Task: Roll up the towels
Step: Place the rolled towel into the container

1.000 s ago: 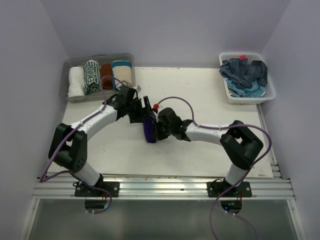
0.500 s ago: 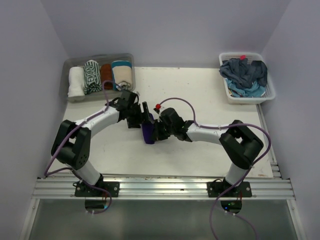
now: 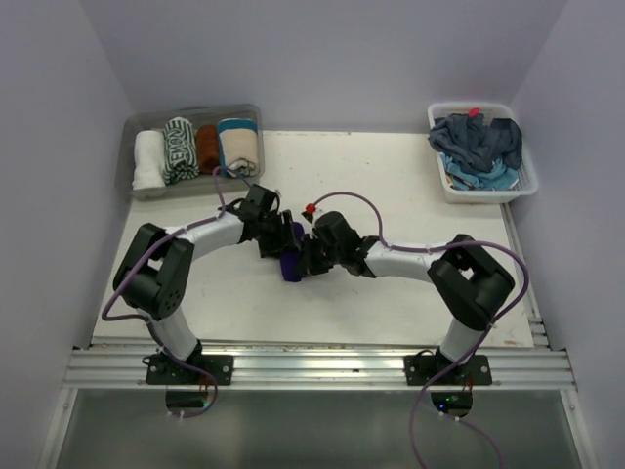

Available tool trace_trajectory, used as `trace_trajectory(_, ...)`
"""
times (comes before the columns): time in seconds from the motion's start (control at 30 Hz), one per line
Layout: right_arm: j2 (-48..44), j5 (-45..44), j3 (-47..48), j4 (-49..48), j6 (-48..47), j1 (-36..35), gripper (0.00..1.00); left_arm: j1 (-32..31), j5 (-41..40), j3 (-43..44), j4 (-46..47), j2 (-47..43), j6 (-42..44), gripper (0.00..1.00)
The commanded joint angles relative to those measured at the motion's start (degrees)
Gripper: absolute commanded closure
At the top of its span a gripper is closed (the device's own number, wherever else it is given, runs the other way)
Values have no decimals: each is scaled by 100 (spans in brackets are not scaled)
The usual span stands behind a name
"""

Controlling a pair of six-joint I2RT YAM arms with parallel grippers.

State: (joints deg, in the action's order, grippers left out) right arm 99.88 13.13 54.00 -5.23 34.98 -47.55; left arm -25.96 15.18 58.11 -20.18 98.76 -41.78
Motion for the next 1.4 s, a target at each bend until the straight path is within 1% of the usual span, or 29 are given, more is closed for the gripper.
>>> trace_trajectory(0.0, 67, 103, -65, -83, 53, 18, 100, -155, 187, -37, 252, 231, -111, 38)
trace_trajectory(0.03, 67, 94, -65, -74, 53, 26, 100, -173, 205, -19, 261, 240, -120, 43)
trace_trajectory(0.1, 50, 68, -47, -39, 35, 26, 100, -190, 187, 95, 217, 293, -102, 50)
trace_trajectory(0.13, 41, 50, -21, 4, -9, 26, 100, -191, 118, 148, 112, 293, -76, 58)
trace_trajectory(0.17, 15, 15, 14, 75, -61, 26, 97, -191, 56, 227, 24, 319, -32, 62)
trace_trajectory(0.2, -20, -29, 67, 223, -79, 26, 87, -191, -49, 436, -107, 363, 29, 66)
trace_trajectory(0.23, -160, -134, 84, 286, -158, 26, 71, -191, -337, 560, -439, 381, 169, 77)
trace_trajectory(0.27, -248, -196, 93, 347, -193, 26, 45, -191, -471, 683, -599, 398, 266, 79)
trace_trajectory(0.3, -328, -275, 93, 461, -220, 26, 37, -182, -611, 954, -757, 442, 363, 84)
trace_trajectory(0.33, -520, -441, 102, 505, -298, 35, 31, -173, -926, 1105, -1133, 477, 520, 86)
trace_trajectory(0.37, -600, -495, 111, 506, -351, 27, 23, -173, -1086, 1254, -1319, 521, 609, 87)
trace_trajectory(0.43, -793, -626, 111, 857, -483, 44, 22, -138, -1437, 1641, -1749, 583, 837, 87)
trace_trajectory(0.5, -1109, -811, 33, 1023, -554, 44, 21, -86, -1492, 1948, -1944, 566, 978, 88)
trace_trajectory(0.57, -1468, -951, -73, 1086, -589, 70, 21, -33, -1763, 2204, -2234, 557, 1189, 88)
trace_trajectory(0.63, -1707, -1110, -266, 1191, -563, 123, 21, 20, -2043, 2669, -2611, 592, 1408, 89)
trace_trajectory(0.77, -2191, -1286, -679, 1332, -449, 378, 20, 274, -2309, 3557, -3175, 706, 1743, 89)
trace_trajectory(0.83, -2428, -1408, -890, 1384, -405, 483, 20, 538, -2326, 4198, -3411, 776, 1962, 89)
trace_trajectory(0.87, -2490, -1453, -1004, 1437, -396, 510, 20, 635, -2344, 4740, -3526, 933, 2033, 89)
trace_trajectory(0.93, -2613, -1558, -1058, 1499, -387, 545, 20, 890, -2432, 5401, -3895, 1170, 2217, 89)
trace_trajectory(0.97, -2640, -1576, -1067, 1577, -387, 554, 20, 969, -2441, 6118, -4027, 1502, 2279, 89)
trace_trajectory(1.03, -2684, -1611, -1076, 1639, -369, 554, 20, 1206, -2380, 6894, -4405, 1873, 2429, 89)
trace_trajectory(1.07, -2701, -1611, -1084, 1666, -369, 563, 20, 1390, -2266, 7316, -4302, 2092, 2464, 89)
trace_trajectory(1.13, -2701, -1646, -1067, 1701, -334, 563, 20, 1619, -1846, 7582, -4231, 2235, 2464, 89)
trace_trajectory(1.2, -2684, -1664, -1040, 1762, -273, 554, 20, 1892, -1695, 7821, -4056, 2384, 2543, 89)
trace_trajectory(1.37, -2701, -1655, -1093, 1763, -106, 554, 20, 2375, -1369, 7619, -3475, 2499, 2710, 89)
